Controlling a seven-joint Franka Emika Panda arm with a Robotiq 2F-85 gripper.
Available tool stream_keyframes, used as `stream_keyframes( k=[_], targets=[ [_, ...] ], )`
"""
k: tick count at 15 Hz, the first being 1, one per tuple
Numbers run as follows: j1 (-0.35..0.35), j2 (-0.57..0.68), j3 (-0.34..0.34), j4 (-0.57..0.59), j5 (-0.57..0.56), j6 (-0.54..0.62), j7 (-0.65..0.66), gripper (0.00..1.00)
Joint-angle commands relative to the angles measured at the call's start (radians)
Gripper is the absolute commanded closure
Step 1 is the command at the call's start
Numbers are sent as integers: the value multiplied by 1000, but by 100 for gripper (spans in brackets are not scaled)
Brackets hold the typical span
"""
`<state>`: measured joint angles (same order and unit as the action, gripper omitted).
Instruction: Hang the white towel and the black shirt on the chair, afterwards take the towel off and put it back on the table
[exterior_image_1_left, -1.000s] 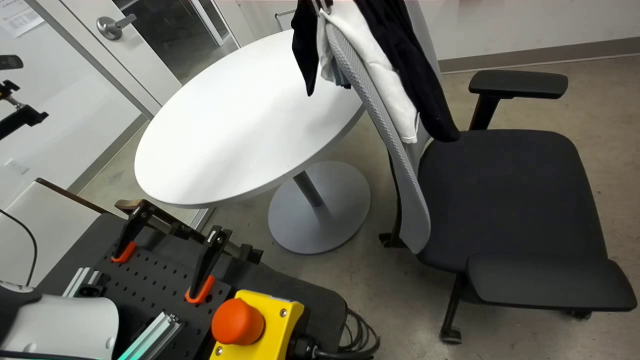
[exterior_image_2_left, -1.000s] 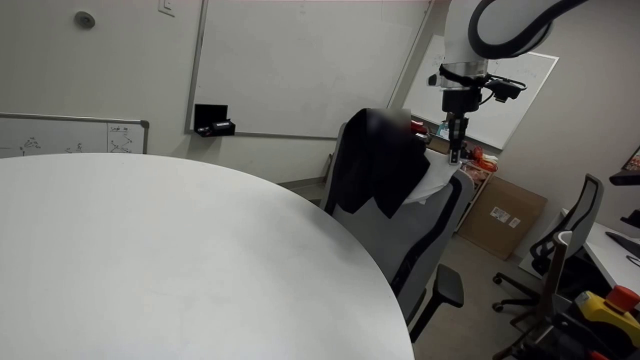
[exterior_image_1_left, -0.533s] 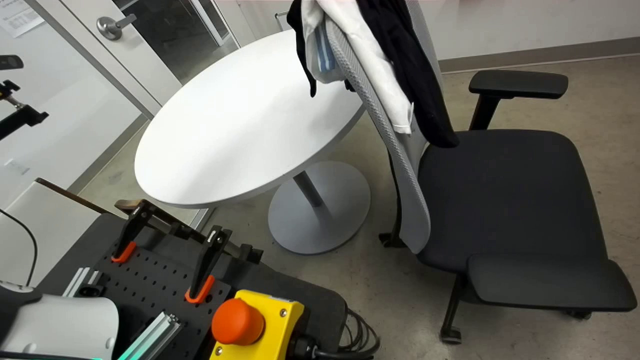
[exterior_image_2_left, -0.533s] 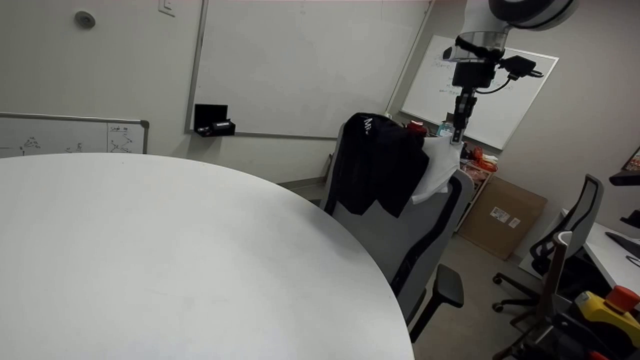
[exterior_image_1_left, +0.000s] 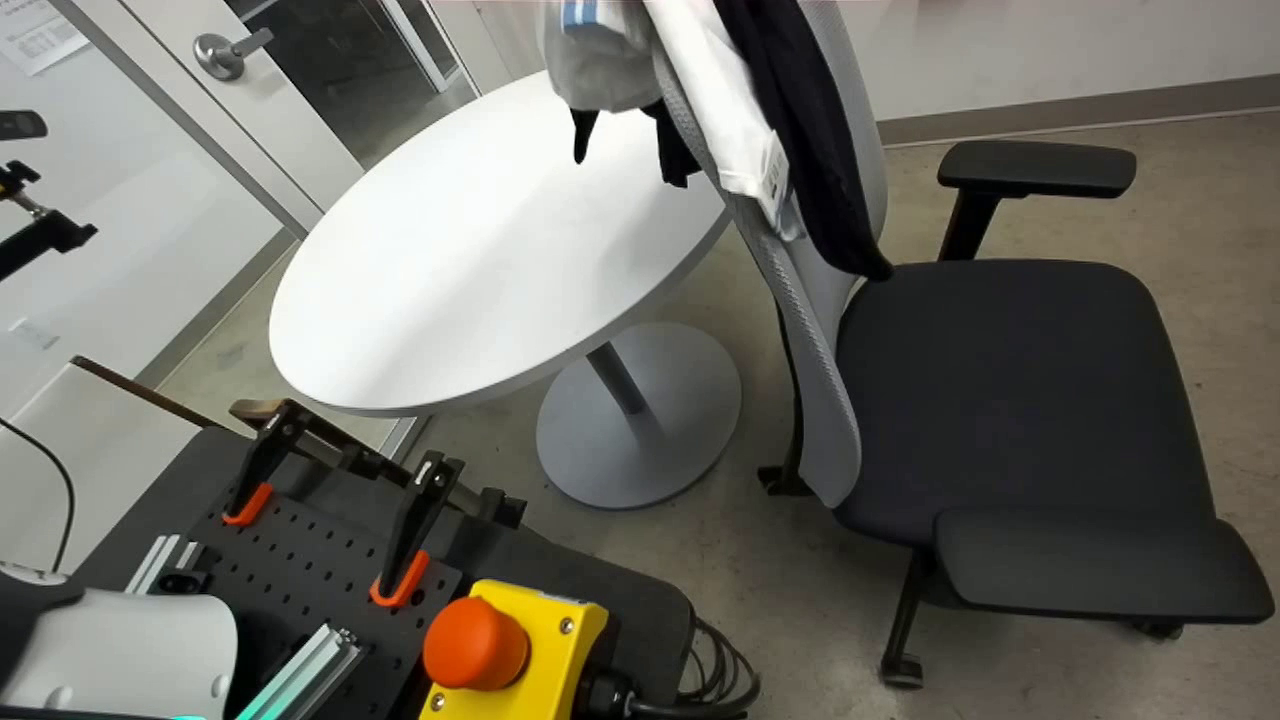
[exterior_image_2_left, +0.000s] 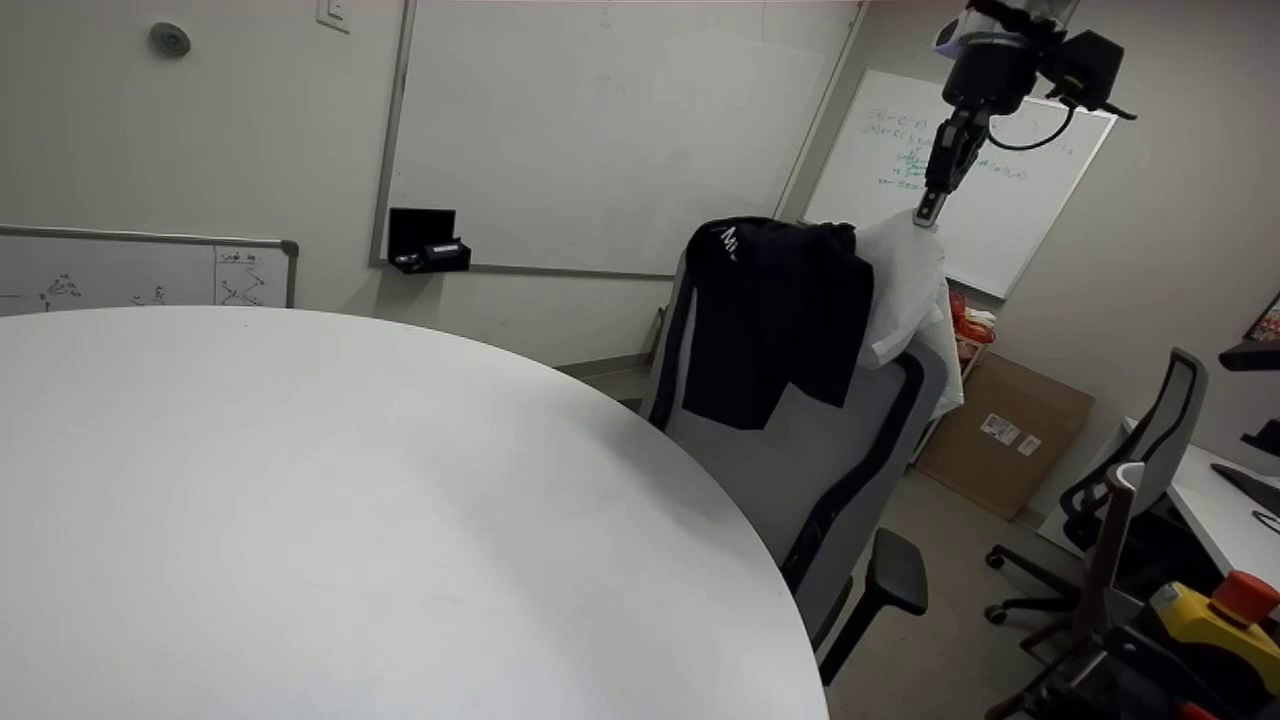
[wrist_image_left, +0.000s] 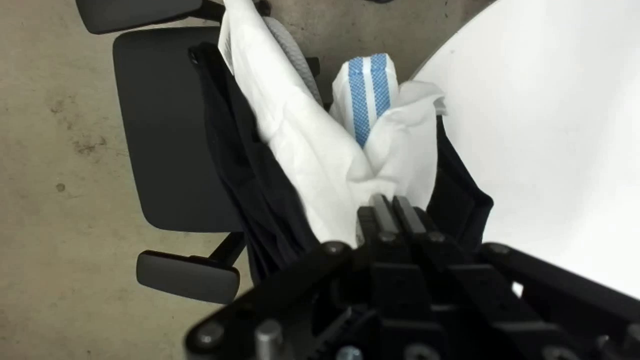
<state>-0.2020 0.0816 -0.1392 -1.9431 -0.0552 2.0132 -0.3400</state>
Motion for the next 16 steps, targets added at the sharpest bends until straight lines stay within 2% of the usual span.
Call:
stream_keyframes(
  k=[1, 5, 12, 16],
  targets=[
    [-20, -27, -26, 40, 104, -38, -32, 99],
    [-42, -37, -52, 87, 205, -43, -36, 99],
    [-21, -23, -40, 165, 253, -29, 16, 99],
    [-22, -20, -43, 206, 332, -35, 33, 99]
  ],
)
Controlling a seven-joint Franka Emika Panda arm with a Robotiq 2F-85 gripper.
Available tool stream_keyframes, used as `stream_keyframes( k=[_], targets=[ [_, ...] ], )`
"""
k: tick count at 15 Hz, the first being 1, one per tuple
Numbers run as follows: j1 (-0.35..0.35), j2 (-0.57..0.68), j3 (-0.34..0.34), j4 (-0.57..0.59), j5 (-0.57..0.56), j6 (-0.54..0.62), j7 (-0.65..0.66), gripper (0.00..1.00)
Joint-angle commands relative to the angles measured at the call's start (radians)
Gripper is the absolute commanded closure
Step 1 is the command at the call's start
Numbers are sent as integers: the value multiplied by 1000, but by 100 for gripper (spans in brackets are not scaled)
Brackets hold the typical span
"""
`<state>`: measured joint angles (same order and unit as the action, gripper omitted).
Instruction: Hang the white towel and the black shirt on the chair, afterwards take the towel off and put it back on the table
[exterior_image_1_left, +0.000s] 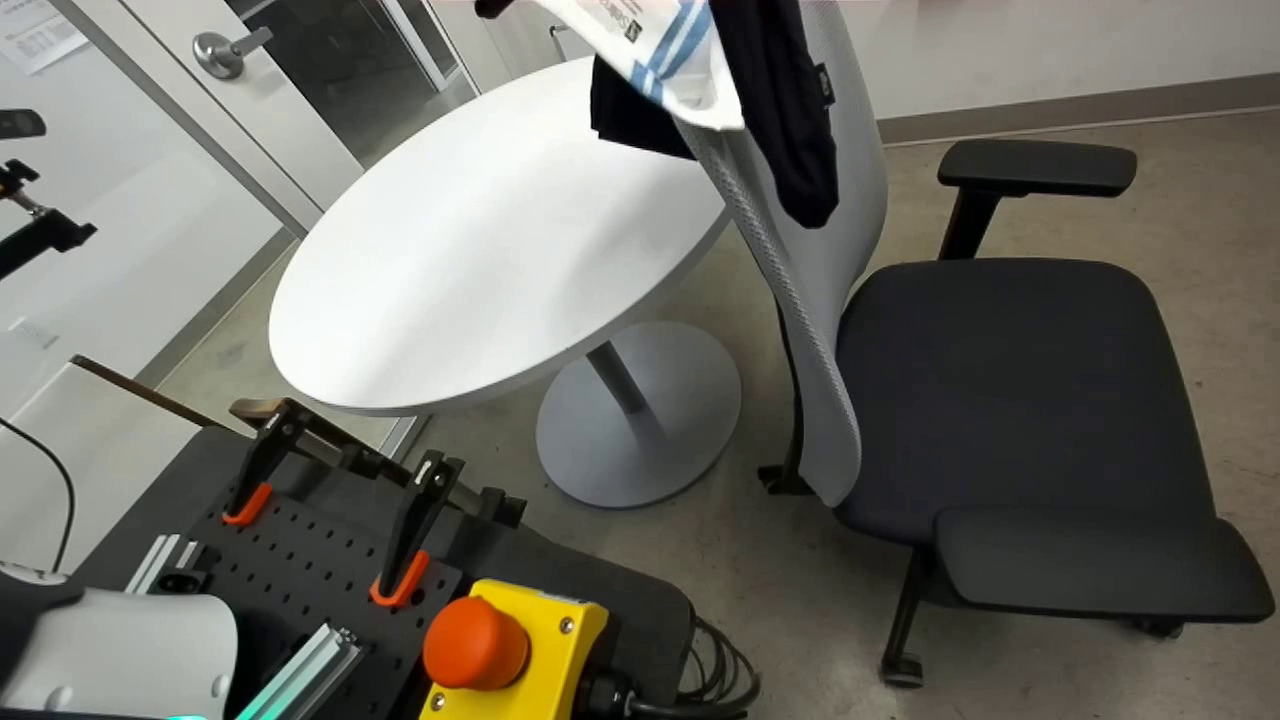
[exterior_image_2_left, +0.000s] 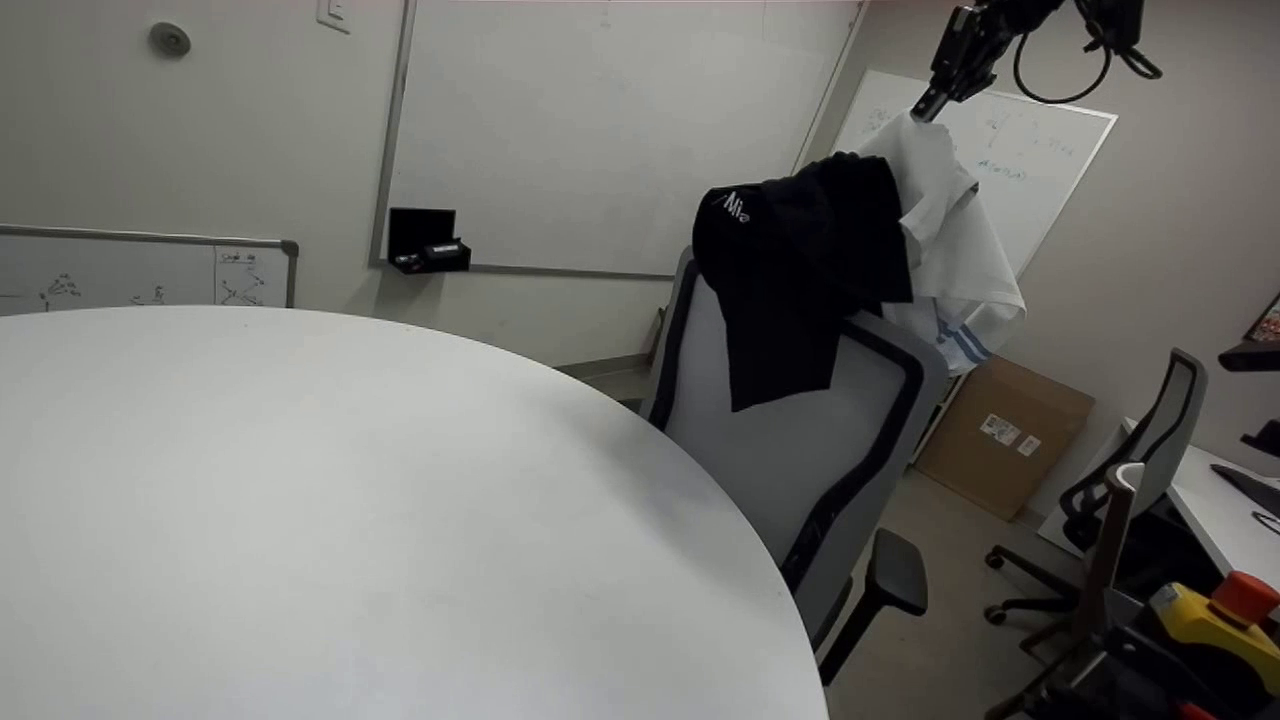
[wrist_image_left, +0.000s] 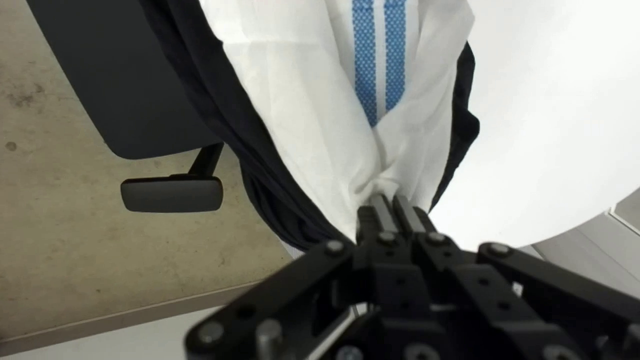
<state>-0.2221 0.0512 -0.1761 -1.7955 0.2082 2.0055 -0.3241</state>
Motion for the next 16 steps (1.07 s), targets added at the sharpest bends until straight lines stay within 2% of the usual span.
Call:
stream_keyframes(
  k=[1, 6, 12, 16],
  targets=[
    [-7, 9, -10, 65, 96, -29, 22, 99],
    [-31, 31, -31, 142, 206, -88, 73, 99],
    [-28, 39, -24, 186, 218, -102, 120, 99],
    [8, 13, 12, 173, 202, -133, 108, 99]
  ],
)
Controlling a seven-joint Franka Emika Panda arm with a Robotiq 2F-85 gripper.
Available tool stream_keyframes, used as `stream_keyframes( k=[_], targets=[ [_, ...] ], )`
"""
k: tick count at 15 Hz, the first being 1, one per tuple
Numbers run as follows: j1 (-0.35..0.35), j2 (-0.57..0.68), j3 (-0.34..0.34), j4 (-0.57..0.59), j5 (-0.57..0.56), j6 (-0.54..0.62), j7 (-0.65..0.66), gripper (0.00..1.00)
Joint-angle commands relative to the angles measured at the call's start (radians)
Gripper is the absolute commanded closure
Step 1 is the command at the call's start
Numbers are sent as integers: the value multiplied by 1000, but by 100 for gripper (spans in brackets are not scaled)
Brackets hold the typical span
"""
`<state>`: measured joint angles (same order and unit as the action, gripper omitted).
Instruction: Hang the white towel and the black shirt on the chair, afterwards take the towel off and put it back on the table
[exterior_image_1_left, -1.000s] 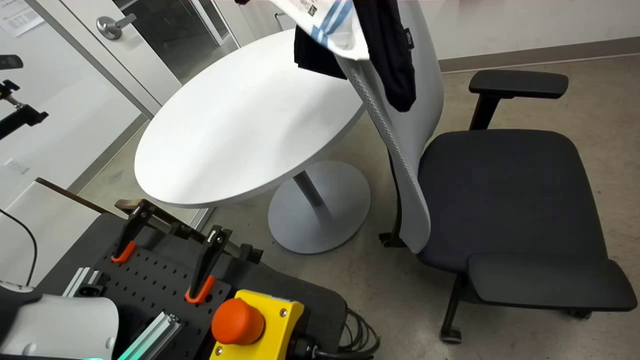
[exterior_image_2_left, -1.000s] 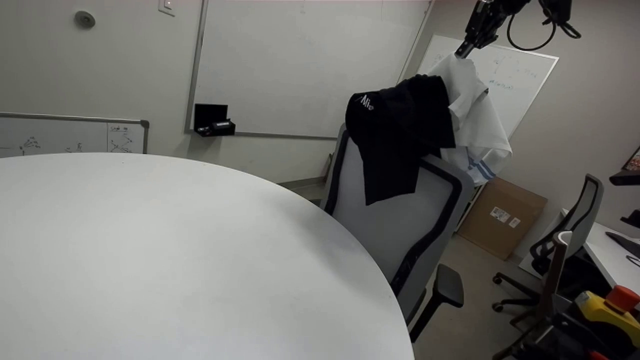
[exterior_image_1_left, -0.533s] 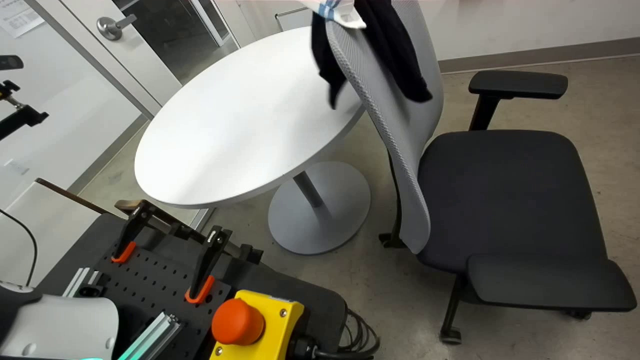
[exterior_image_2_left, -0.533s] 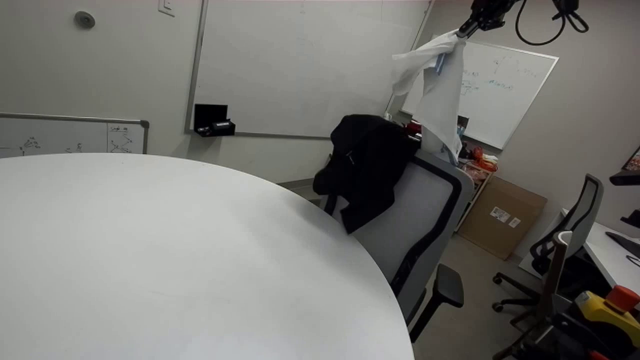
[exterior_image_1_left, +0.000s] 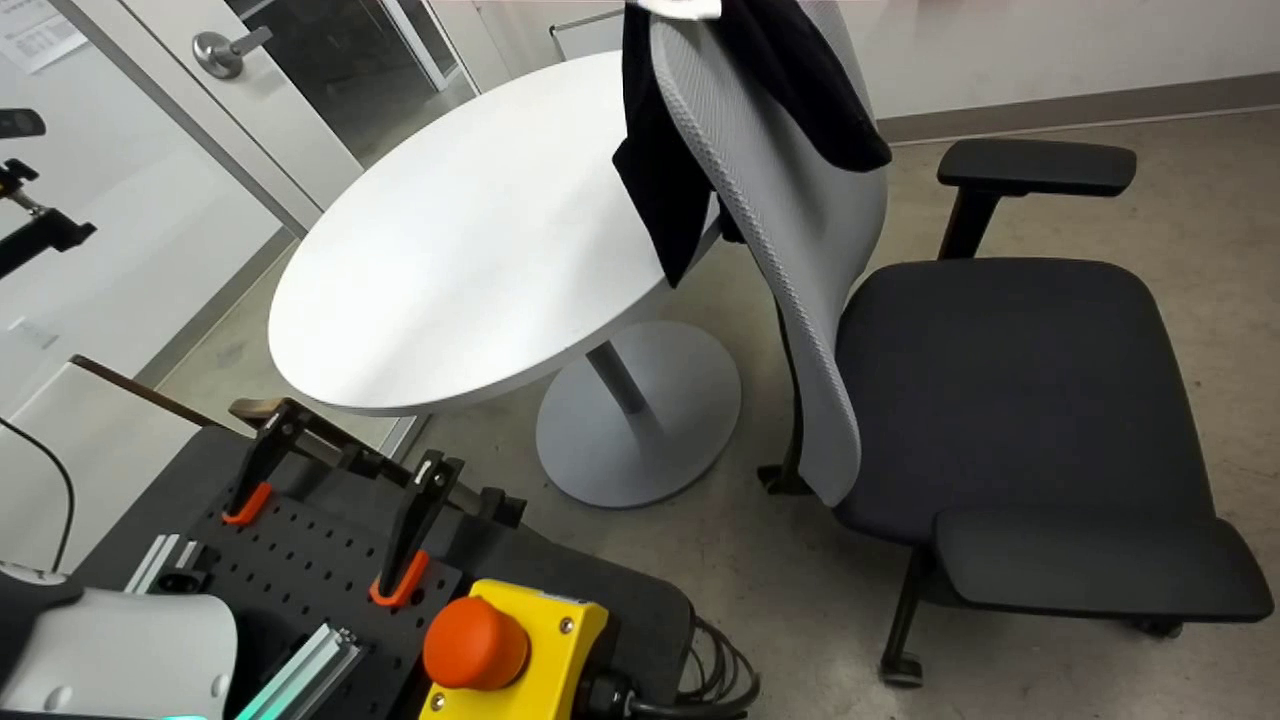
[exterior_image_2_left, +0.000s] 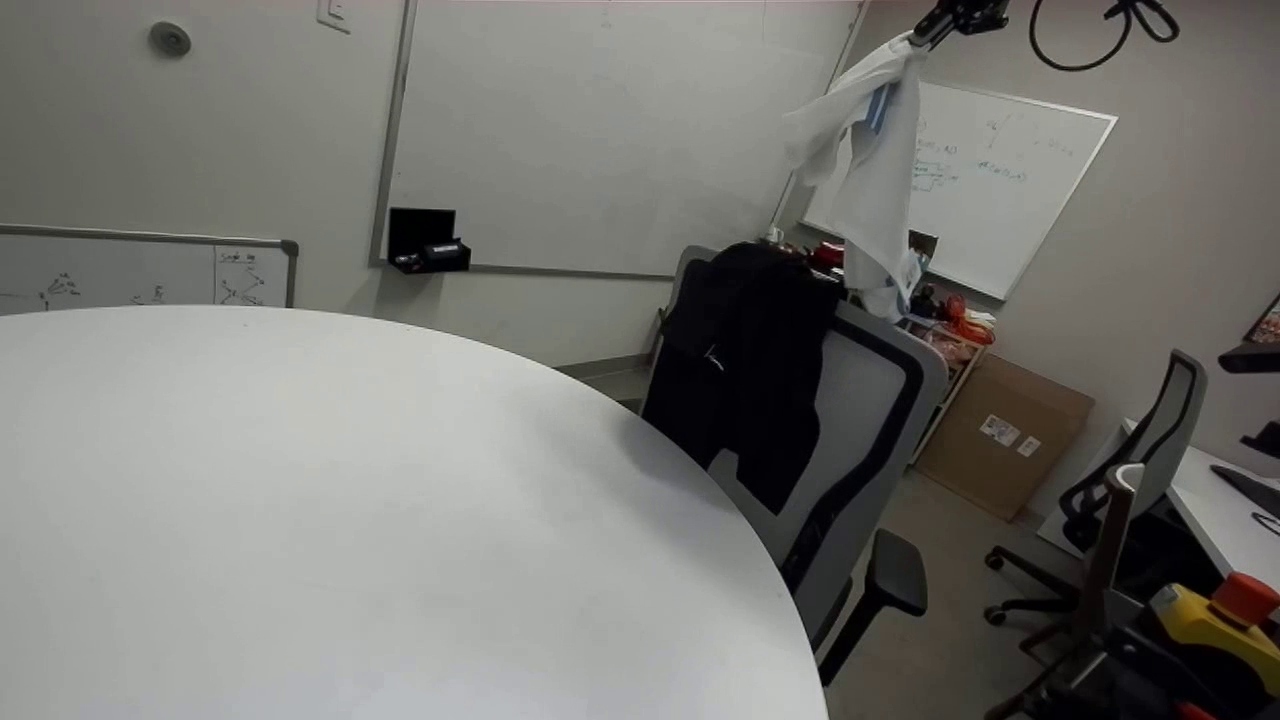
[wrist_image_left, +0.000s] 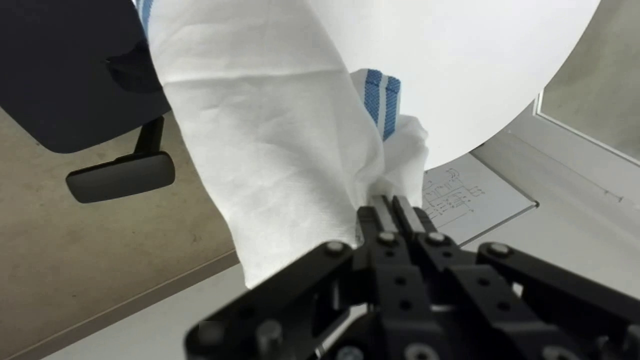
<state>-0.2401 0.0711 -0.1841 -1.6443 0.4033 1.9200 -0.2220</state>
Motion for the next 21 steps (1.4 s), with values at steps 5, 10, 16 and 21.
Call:
stream_keyframes(
  k=[5, 10, 16, 21],
  targets=[
    [95, -18, 83, 16, -7, -128, -4, 99],
    [166, 7, 141, -26, -82, -97, 10, 99],
    [219, 53, 183, -104, -218, -78, 27, 70],
    [238, 66, 194, -158, -305, -79, 51, 34]
  ],
)
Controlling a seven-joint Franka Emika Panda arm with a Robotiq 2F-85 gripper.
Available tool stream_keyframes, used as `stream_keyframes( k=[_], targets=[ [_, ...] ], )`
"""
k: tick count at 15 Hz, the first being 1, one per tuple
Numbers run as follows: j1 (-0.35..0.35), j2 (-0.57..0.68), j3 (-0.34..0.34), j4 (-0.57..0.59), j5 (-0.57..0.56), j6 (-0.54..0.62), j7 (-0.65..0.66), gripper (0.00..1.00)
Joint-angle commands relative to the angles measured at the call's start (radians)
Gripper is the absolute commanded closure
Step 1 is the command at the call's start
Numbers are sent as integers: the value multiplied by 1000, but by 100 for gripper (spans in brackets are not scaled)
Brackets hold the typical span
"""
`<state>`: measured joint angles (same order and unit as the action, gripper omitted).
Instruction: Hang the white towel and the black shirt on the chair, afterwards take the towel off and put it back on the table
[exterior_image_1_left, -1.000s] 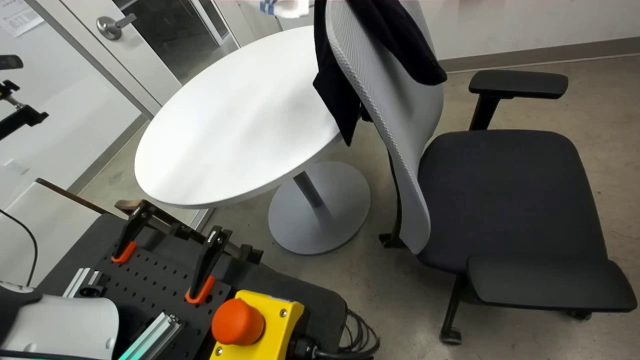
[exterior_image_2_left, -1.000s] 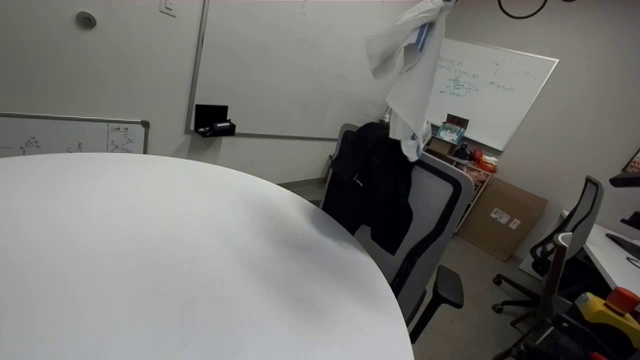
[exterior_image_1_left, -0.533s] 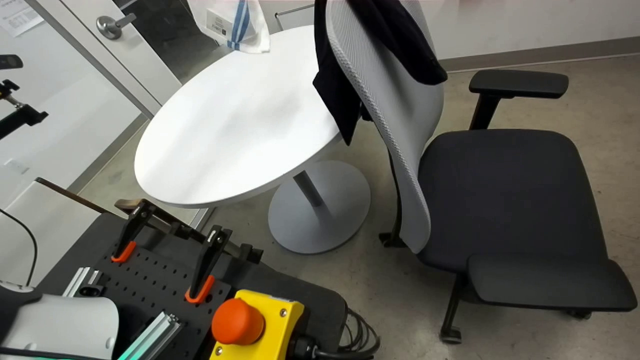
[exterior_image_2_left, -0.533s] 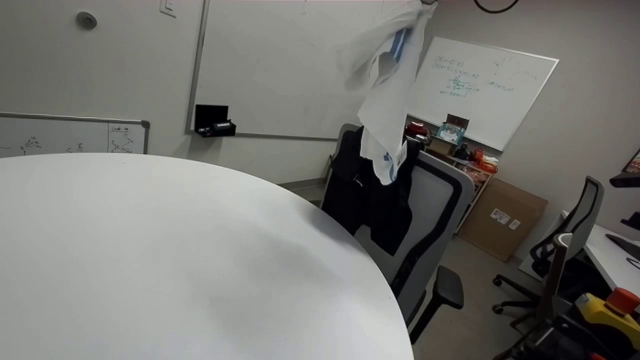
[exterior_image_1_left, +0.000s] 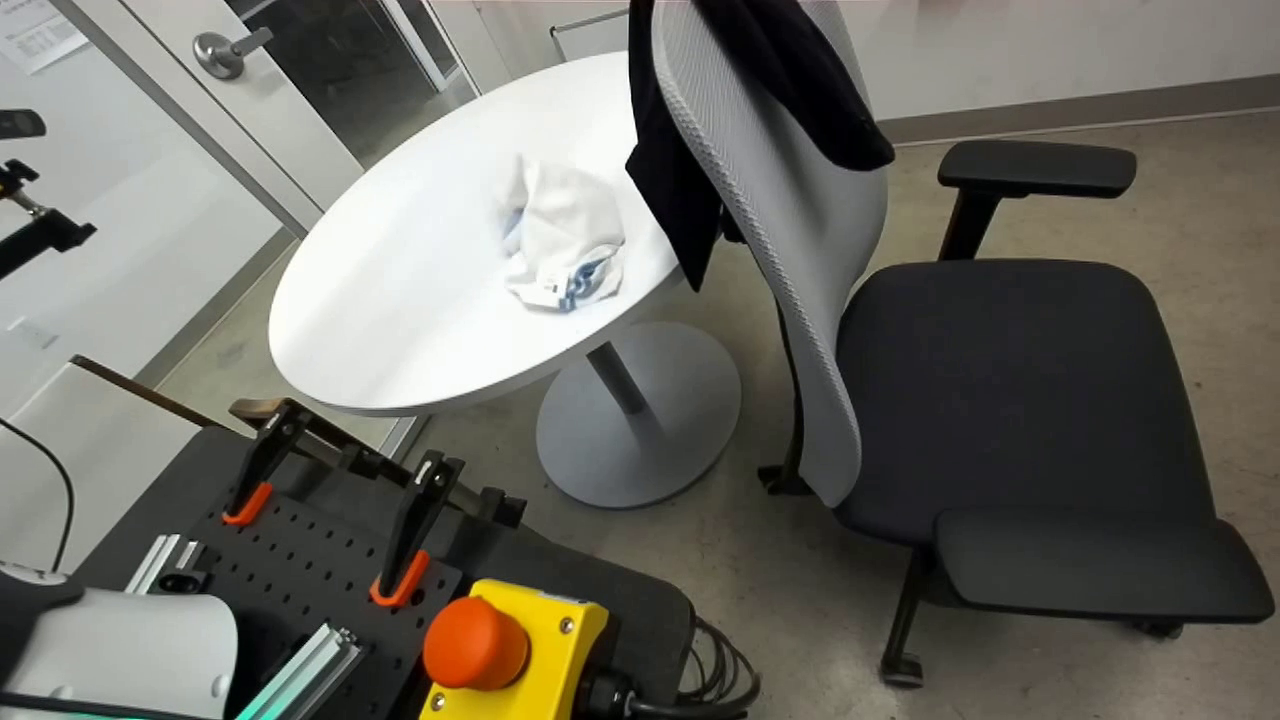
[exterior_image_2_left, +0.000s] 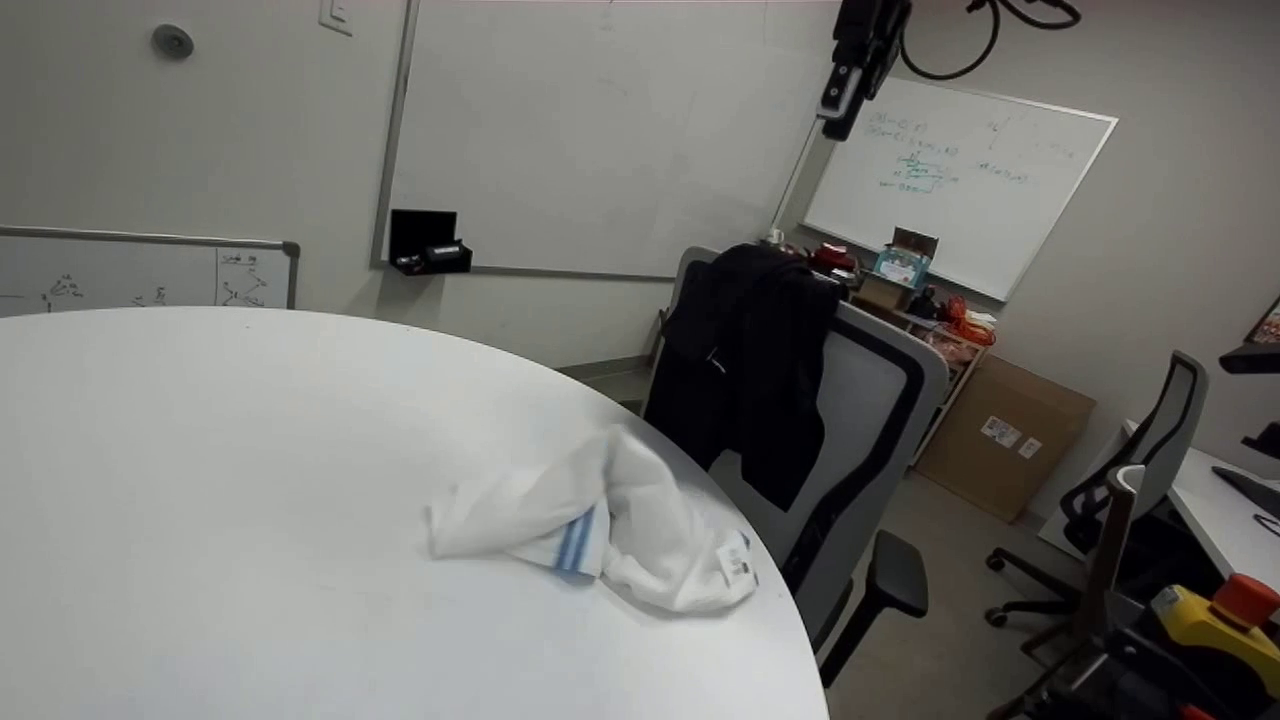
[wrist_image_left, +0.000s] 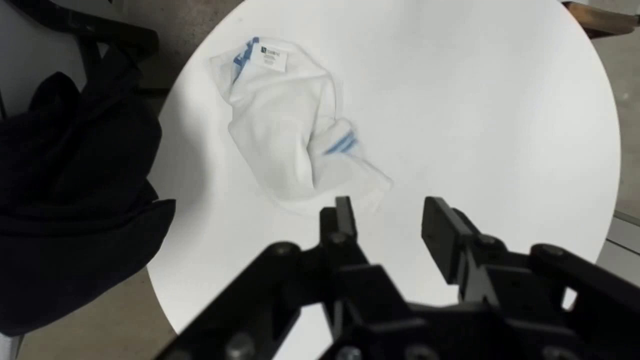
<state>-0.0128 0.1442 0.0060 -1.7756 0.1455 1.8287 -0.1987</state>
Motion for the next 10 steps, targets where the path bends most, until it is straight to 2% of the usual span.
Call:
stream_keyframes(
  k=[1, 5, 6, 7, 8, 10],
  targets=[
    [11, -7, 5, -33, -56, 11, 32, 27],
    [14, -20, 6, -64, -97, 23, 50, 1],
    [14, -21, 5, -66, -107, 19, 57, 0],
    [4, 1, 5, -37, -75, -1, 26, 8],
    [4, 0, 5, -42, -81, -1, 29, 2],
    [4, -2, 5, -45, -83, -1, 31, 0]
  ],
)
